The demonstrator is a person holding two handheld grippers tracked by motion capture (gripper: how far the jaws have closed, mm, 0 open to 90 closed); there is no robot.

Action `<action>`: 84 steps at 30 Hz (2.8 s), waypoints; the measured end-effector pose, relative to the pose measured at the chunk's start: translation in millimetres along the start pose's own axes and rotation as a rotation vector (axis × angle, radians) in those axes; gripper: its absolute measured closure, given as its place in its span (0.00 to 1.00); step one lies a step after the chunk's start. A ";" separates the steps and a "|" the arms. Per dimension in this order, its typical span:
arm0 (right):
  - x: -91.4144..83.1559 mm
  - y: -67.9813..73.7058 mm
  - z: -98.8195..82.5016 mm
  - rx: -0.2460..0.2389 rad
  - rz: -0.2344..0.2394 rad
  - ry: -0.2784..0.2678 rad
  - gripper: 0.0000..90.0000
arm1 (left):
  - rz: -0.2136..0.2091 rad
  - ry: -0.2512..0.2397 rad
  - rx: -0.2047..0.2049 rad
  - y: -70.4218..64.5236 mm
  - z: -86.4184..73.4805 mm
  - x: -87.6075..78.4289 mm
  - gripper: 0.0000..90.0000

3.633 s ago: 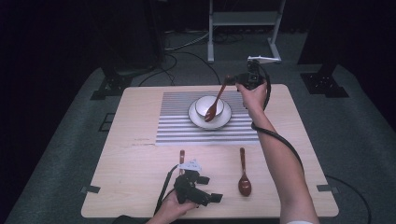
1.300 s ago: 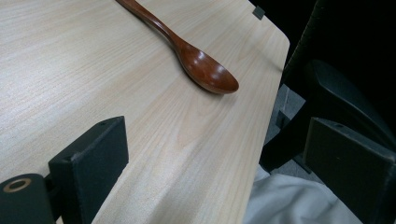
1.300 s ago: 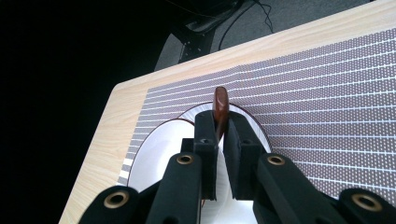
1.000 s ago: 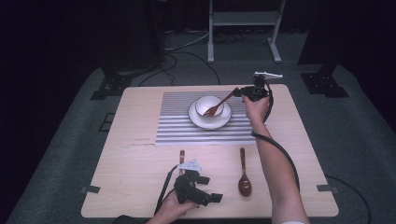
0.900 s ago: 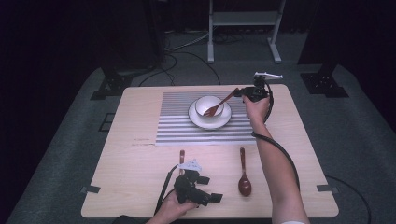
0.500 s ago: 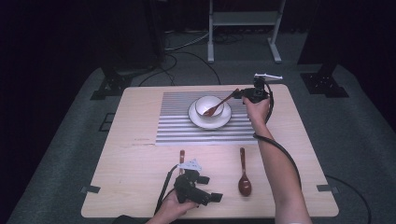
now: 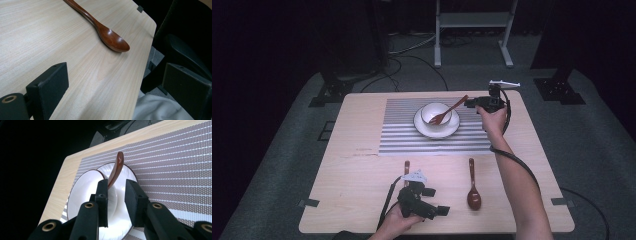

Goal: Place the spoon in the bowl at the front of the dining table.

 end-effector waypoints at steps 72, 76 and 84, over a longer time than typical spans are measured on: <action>-39.7 -23.9 -82.7 -0.136 0.162 0.185 0.51 | 0.020 -0.019 -0.011 3.1 -1.2 -7.5 0.06; -42.0 -24.3 -86.3 -0.139 0.172 0.185 0.51 | 0.020 -0.019 -0.013 3.1 -1.3 -7.3 0.06; -49.5 -23.7 -96.5 -0.154 0.185 0.193 0.51 | 0.021 -0.019 -0.012 3.3 -1.2 -7.5 0.06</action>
Point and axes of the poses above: each handheld gripper's, and its own axes: x roughly forward along the jaws, z roughly out of its top, y roughly to its left, the point moved 1 cm from there along x, roughly forward along the jaws, and after that the axes turned 11 degrees about -z, right-handed, at the moved point
